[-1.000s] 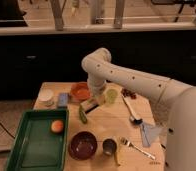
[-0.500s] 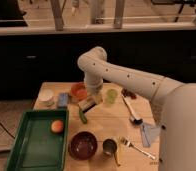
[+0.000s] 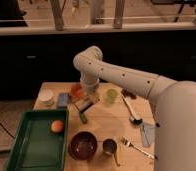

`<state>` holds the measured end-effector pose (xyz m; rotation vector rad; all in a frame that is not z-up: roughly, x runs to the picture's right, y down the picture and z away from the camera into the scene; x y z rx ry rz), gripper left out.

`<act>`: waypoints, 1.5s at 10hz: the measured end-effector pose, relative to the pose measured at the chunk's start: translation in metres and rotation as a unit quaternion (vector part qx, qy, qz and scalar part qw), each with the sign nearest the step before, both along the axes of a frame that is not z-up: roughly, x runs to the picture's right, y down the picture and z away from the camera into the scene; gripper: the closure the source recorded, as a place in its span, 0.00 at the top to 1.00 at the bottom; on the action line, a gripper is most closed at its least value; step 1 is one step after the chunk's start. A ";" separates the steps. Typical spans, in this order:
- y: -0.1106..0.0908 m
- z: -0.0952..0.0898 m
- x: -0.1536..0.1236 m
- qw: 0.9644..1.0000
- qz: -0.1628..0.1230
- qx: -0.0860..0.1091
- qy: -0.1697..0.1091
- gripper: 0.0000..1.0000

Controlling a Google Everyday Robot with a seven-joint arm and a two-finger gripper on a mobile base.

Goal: Place eraser in paper cup

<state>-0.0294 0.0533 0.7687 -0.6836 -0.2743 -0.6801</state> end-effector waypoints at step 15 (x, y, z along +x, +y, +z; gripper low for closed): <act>-0.011 0.015 -0.048 0.997 -0.051 0.000 -0.051 0.03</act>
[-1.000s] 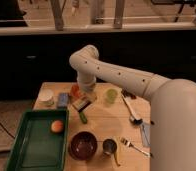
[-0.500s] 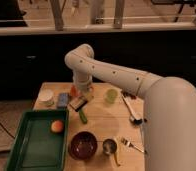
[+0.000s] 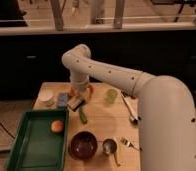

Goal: Place eraser in paper cup

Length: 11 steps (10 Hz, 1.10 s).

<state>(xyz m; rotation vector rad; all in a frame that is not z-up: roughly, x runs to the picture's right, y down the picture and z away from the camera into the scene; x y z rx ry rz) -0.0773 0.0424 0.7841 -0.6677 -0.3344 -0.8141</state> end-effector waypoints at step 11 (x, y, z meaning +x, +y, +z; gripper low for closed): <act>0.004 0.016 -0.009 0.999 -0.022 0.000 -0.028 0.03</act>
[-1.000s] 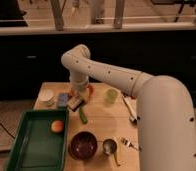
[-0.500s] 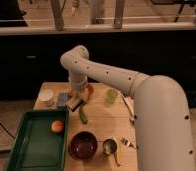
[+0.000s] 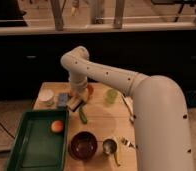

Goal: Place eraser in paper cup

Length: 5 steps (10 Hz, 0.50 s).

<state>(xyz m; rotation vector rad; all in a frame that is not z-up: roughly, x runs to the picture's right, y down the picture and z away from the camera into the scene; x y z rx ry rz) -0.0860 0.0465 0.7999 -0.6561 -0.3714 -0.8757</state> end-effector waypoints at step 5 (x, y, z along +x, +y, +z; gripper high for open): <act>0.003 0.005 0.000 1.000 -0.012 0.000 -0.010 0.03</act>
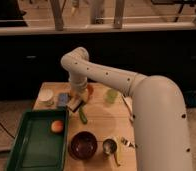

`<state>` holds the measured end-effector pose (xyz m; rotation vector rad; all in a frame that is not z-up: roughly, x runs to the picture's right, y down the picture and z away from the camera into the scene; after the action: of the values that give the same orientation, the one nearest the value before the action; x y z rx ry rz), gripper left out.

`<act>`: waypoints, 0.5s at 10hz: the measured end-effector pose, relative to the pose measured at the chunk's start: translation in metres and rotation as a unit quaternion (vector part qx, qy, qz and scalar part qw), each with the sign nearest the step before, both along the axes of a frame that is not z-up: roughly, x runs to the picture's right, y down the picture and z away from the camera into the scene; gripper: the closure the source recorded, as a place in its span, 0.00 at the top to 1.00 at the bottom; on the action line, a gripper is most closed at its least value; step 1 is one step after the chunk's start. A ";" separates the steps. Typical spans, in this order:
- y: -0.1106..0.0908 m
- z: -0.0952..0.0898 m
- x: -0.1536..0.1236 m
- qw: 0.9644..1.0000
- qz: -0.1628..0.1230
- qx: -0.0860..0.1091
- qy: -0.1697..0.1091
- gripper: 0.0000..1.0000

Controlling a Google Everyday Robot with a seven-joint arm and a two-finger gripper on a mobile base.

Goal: Place eraser in paper cup

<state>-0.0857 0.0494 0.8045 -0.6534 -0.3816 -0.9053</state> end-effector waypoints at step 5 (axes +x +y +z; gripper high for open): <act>0.001 0.005 0.000 1.000 -0.012 0.001 -0.011 0.03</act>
<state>-0.0855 0.0503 0.8095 -0.6478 -0.3929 -0.9366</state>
